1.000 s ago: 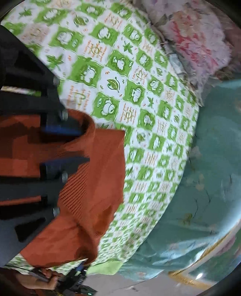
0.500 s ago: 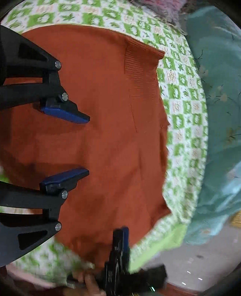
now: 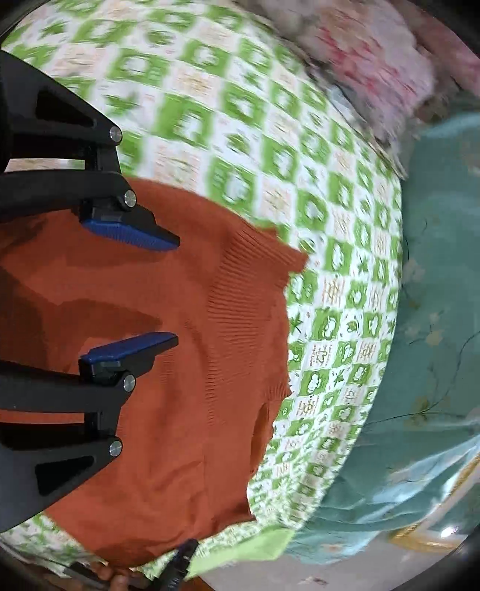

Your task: Fold small clothes

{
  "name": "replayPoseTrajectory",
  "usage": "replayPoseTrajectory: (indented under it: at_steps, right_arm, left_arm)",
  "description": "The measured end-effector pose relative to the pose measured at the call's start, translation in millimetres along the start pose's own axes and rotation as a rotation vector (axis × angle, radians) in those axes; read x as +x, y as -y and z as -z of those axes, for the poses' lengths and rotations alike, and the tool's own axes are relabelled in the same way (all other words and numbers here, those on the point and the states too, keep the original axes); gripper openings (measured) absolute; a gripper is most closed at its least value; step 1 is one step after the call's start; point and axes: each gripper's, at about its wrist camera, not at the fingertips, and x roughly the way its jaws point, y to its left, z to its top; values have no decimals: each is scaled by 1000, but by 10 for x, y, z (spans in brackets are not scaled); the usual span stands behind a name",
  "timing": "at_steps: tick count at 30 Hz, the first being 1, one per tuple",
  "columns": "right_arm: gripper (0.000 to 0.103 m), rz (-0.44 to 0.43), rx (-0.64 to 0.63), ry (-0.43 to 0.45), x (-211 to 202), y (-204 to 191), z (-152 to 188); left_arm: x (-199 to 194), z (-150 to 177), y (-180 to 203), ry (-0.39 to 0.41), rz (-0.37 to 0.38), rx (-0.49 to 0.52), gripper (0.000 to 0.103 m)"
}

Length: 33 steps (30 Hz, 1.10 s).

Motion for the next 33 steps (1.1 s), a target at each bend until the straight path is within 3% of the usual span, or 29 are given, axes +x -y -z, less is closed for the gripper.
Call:
replayPoseTrajectory:
  at_steps: [4,8,10,14,23,28,33]
  right_arm:
    - [46,-39,-11,4,-268,-29,272]
    - [57,-39,-29,-22,-401,-52,578]
    - [57,5,-8,-29,-440,41,680]
    - [57,-22,71,3,-703,186,800]
    - [57,-86,-30,-1,-986,-192,1190]
    - [57,-114,-52,-43,-936,-311,1360]
    - [57,-141,-67,-55,-968,-422,1447]
  left_arm:
    - [-229,313,-82,-2,-19,-18,57]
    - [-287,561,-248,-29,-31,-64,65]
    - [-382,618,-335,-30,-15,-105,65]
    - [-633,706,-305,-10,-3,-129,65]
    - [-922,1122,23,-17,20,-147,71]
    - [-902,1257,9,-67,109,-217,71]
    - [-910,1355,7,-75,139,-272,71]
